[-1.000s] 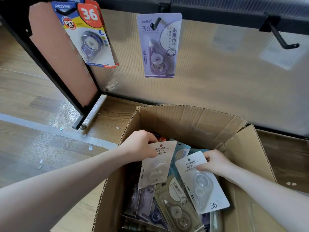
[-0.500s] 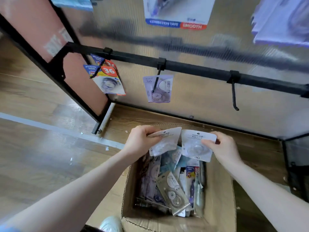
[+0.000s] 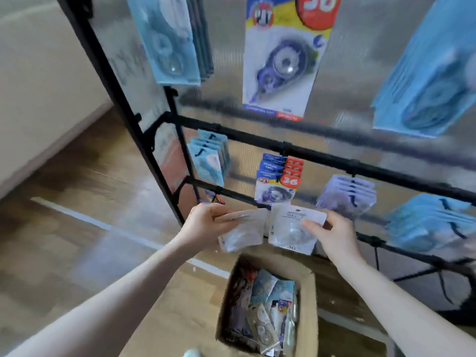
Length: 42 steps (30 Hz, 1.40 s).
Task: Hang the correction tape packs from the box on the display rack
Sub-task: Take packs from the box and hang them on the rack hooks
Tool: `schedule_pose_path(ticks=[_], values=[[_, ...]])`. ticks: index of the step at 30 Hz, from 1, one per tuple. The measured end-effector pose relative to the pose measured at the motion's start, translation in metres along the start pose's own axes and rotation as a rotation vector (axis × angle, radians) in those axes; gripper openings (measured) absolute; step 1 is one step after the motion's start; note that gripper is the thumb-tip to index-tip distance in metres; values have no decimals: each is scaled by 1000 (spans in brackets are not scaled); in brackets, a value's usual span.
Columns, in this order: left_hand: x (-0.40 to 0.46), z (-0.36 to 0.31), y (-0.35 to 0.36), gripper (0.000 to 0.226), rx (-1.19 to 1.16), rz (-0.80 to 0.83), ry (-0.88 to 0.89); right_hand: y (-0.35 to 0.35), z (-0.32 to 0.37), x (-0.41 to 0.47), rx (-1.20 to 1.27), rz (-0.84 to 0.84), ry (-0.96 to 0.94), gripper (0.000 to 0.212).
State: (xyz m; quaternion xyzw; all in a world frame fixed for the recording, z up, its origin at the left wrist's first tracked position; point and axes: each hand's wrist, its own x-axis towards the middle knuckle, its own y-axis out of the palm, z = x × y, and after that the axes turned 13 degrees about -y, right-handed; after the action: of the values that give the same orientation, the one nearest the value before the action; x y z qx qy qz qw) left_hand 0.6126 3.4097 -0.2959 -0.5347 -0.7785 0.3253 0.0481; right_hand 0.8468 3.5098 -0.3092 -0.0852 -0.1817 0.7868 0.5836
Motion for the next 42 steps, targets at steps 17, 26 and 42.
schedule_pose_path(ticks=[17,26,42], values=[[-68,-161,-210,28,-180,-257,143,-23,272,36,77,-27,-354,13],[-75,-194,-281,23,-296,-311,243,-23,357,52,77,-100,-536,11],[-67,-260,-360,15,-314,-339,442,-17,435,70,116,-220,-629,5]])
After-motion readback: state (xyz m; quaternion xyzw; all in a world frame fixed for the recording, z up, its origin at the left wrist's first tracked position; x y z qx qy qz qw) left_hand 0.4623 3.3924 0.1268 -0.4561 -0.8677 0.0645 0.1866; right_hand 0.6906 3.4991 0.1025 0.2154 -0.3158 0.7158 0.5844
